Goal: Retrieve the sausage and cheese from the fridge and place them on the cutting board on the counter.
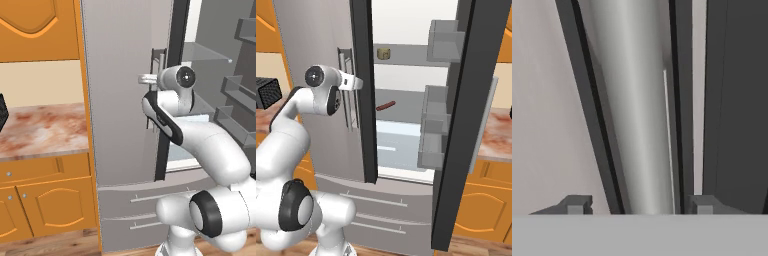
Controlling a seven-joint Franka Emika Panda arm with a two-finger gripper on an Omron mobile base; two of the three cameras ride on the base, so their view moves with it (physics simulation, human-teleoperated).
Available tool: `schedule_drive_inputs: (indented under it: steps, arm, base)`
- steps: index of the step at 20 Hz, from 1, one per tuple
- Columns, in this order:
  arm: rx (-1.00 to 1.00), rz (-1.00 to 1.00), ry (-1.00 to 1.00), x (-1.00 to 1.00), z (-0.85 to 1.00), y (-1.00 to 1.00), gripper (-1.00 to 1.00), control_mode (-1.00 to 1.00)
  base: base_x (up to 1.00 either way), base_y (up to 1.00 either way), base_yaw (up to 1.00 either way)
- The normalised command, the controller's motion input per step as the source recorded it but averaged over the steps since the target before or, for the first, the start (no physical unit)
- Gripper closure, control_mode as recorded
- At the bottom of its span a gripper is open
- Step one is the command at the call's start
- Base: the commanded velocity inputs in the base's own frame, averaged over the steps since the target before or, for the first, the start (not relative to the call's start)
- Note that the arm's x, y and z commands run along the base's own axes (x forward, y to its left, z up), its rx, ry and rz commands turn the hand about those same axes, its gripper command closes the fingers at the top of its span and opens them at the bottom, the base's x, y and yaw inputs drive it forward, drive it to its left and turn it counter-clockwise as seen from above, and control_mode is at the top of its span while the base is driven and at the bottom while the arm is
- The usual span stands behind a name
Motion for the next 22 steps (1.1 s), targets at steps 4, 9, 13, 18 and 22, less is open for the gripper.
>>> schedule_drive_inputs:
  steps: [4, 9, 13, 18, 22]
  arm:
    - [0.0, -0.05, 0.0, -0.21, 0.0, 0.0, 1.0, -1.0]
    - [0.0, -0.4, 0.0, -0.95, 0.01, 0.17, 1.0, -1.0]
    - [-0.01, -0.4, 0.0, -0.96, 0.0, 0.5, 1.0, -1.0]
    - [-0.04, -0.38, -0.04, -1.0, 0.0, 0.83, 1.0, -1.0]
    - [-0.05, -0.37, -0.09, -1.0, 0.0, 0.82, 1.0, -1.0]
  base:
    - [0.0, 0.0, 0.0]
    - [0.0, 0.0, 0.0]
    - [0.0, 0.0, 0.0]
    - [0.0, 0.0, 0.0]
    - [0.0, 0.0, 0.0]
